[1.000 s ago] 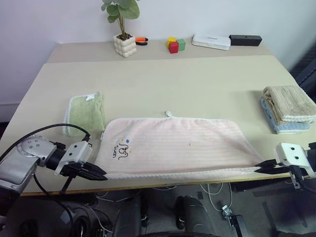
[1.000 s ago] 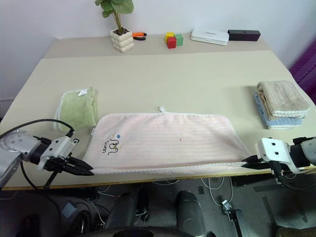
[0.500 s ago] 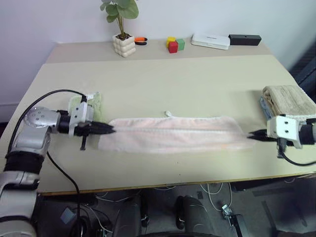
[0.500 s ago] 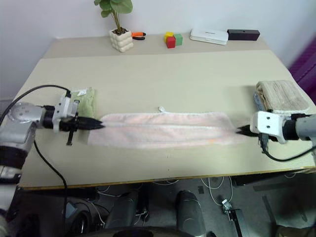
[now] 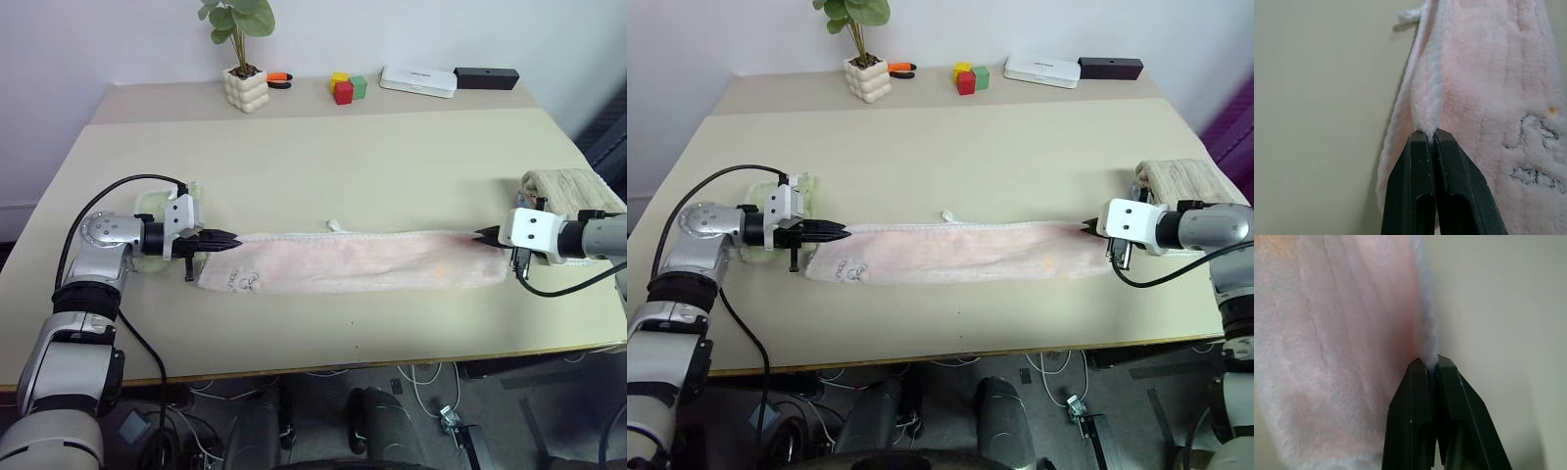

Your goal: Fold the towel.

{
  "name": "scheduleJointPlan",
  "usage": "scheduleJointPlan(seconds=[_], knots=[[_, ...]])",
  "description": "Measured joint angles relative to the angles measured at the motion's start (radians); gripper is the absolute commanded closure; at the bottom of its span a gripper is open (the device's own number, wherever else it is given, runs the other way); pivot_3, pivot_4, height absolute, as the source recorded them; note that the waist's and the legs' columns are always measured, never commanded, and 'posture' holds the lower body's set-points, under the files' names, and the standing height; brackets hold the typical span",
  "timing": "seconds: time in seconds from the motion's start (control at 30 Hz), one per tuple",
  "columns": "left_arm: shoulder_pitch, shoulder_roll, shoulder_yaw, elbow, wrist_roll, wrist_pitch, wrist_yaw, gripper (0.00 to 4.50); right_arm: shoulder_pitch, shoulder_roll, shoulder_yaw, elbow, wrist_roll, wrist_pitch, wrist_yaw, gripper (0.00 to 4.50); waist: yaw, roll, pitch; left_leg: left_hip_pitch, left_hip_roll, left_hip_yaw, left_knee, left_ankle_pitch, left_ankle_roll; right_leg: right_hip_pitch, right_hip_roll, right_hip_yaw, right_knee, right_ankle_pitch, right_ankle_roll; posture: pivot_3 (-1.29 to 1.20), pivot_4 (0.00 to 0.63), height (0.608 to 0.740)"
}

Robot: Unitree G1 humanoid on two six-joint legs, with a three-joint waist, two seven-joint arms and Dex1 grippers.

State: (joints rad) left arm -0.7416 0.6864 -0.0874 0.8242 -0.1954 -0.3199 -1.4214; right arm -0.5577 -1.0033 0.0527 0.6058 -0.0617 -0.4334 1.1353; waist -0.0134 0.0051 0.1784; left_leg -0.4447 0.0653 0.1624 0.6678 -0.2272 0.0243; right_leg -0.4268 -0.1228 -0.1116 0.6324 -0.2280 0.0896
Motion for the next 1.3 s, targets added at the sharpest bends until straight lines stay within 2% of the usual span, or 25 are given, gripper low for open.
scheduleJointPlan(seconds=[0.37,0.4,0.47,0.5,0.7,0.73,0.9,0.97,1.03,1.13,1.23,1.3], knots=[[-0.012,-0.024,0.002,0.039,0.025,0.026,0.047,4.48,-0.041,0.025,0.022,0.057,-0.017,-0.030,-0.037,4.50,0.000,0.000,0.000,0.000,0.000,0.000,0.000,0.000,0.000,0.000,0.000,0.000,0.000,0.000,0.000,0.00,0.150,0.740],[-0.012,-0.025,0.003,0.040,0.025,0.035,0.049,4.21,-0.041,0.026,0.024,0.061,-0.022,-0.030,-0.039,4.50,0.000,0.000,0.000,0.000,0.000,0.001,0.000,0.000,0.000,0.000,0.000,0.000,0.000,0.000,0.000,0.00,0.150,0.740],[-0.012,-0.027,0.006,0.040,0.025,0.052,0.054,3.60,-0.041,0.030,0.024,0.067,-0.023,-0.009,-0.039,3.90,-0.001,0.000,0.000,0.000,0.000,0.000,0.000,0.000,0.000,0.000,0.000,0.000,0.000,0.000,0.000,0.00,0.150,0.740],[-0.012,-0.029,0.010,0.039,0.025,0.058,0.055,3.10,-0.041,0.035,0.024,0.068,-0.022,0.012,-0.039,3.57,-0.002,0.000,0.000,0.000,0.000,0.000,0.000,0.000,0.000,0.000,0.000,0.000,0.000,0.000,0.000,0.00,0.150,0.740],[-0.012,-0.038,0.031,0.019,0.019,0.085,0.060,0.01,-0.042,0.057,0.024,0.069,-0.012,0.102,-0.058,0.54,0.000,0.000,0.000,0.000,0.000,0.000,0.000,0.000,0.000,0.000,0.000,0.000,0.001,0.000,0.000,0.00,0.150,0.740],[-0.012,-0.043,0.034,0.006,0.013,0.101,0.062,0.00,-0.043,0.057,0.024,0.069,-0.013,0.105,-0.065,0.02,0.001,0.000,0.000,0.000,0.000,0.000,0.000,0.000,0.000,0.000,0.000,0.000,0.001,0.000,0.000,0.00,0.150,0.740],[-0.015,-0.135,0.113,-0.162,-0.093,0.328,0.173,0.00,-0.048,0.065,0.013,0.055,-0.009,0.174,-0.119,0.02,0.000,0.000,0.000,0.000,0.000,-0.001,0.000,0.000,0.000,0.001,0.000,0.000,0.001,0.000,0.000,0.00,0.150,0.740],[-0.013,-0.162,0.137,-0.253,-0.151,0.440,0.212,0.51,-0.037,0.090,-0.014,0.007,0.028,0.211,-0.132,0.60,-0.002,0.000,0.000,0.000,0.000,-0.001,0.000,0.001,-0.001,0.001,0.001,0.000,0.002,0.000,0.000,0.00,0.150,0.740],[-0.005,-0.174,0.159,-0.358,-0.219,0.552,0.237,1.25,-0.014,0.120,-0.054,-0.079,0.085,0.287,-0.150,1.34,-0.005,0.000,0.000,0.001,0.001,-0.002,0.000,0.001,-0.002,0.001,0.002,0.001,0.002,0.000,0.000,0.00,0.150,0.740],[0.034,-0.179,0.197,-0.484,-0.284,0.655,0.295,2.89,0.031,0.157,-0.115,-0.213,0.152,0.413,-0.201,2.93,-0.004,0.000,0.000,0.001,0.001,-0.002,0.000,0.002,-0.003,0.001,0.002,0.001,0.003,0.000,0.000,0.00,0.150,0.740],[0.049,-0.240,0.251,-0.563,-0.358,0.757,0.404,4.47,0.046,0.261,-0.182,-0.355,0.224,0.572,-0.324,4.48,0.001,-0.001,0.000,0.001,0.001,-0.003,0.000,0.002,-0.003,0.001,0.003,0.001,0.003,0.000,0.000,0.00,0.150,0.740],[0.057,-0.309,0.284,-0.609,-0.405,0.798,0.494,4.47,0.048,0.367,-0.217,-0.454,0.277,0.675,-0.428,4.48,0.004,-0.002,0.000,0.001,0.001,-0.005,0.001,0.002,-0.003,0.002,0.003,0.001,0.003,0.000,0.000,0.00,0.150,0.740]])
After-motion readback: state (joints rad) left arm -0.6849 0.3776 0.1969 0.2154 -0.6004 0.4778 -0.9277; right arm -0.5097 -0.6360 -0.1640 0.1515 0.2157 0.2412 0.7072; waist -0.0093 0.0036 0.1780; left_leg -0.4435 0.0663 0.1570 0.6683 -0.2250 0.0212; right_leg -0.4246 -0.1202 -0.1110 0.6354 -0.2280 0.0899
